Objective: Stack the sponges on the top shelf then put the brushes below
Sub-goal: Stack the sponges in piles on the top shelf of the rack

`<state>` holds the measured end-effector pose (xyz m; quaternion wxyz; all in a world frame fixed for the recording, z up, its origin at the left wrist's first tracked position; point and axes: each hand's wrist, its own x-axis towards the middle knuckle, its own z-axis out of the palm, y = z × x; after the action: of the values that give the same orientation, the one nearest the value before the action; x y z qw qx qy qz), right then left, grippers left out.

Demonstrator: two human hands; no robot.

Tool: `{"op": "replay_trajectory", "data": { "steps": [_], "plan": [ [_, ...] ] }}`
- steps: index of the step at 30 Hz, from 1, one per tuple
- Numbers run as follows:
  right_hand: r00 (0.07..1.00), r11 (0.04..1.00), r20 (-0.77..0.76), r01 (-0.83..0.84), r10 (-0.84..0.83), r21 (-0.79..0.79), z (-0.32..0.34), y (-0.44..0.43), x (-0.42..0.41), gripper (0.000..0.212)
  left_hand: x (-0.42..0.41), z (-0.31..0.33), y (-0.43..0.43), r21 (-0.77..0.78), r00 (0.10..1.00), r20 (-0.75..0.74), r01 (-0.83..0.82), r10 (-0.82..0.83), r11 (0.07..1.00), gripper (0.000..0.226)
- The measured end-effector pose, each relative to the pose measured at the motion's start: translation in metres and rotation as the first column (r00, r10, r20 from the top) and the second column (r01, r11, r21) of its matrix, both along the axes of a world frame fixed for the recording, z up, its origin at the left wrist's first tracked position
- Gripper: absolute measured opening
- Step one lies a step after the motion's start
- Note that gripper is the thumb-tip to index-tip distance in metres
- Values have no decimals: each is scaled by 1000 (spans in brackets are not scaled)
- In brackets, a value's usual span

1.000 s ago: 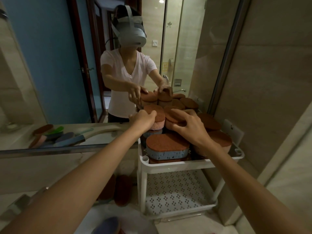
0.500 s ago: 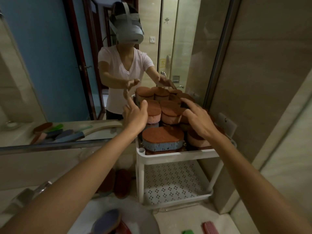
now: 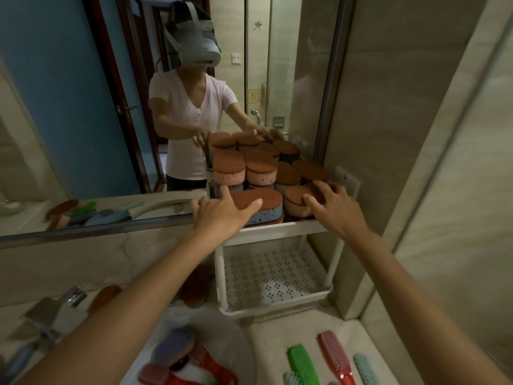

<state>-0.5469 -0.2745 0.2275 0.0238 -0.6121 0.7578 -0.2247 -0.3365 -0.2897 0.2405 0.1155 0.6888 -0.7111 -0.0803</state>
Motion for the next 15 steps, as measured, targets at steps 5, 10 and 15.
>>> {"op": "replay_trajectory", "data": {
  "steps": [5, 10, 15],
  "plan": [
    [1000, 1000, -19, 17, -17, 21, 0, 3, 11, 57, -5, -2, 0, 4, 1000, -27, -15, 15, 1000, 91],
    [998, 998, -48, 42, -40, 50, 4, 7, 12, 60, -3, -4, 0, -21, 992, -120, -30, 27, 999, 89],
    [995, 972, -98, -37, 15, -231, 7, 19, 41, 54, 8, -1, 6, -211, 983, -183, -72, 33, 975, 68]
  ]
}}
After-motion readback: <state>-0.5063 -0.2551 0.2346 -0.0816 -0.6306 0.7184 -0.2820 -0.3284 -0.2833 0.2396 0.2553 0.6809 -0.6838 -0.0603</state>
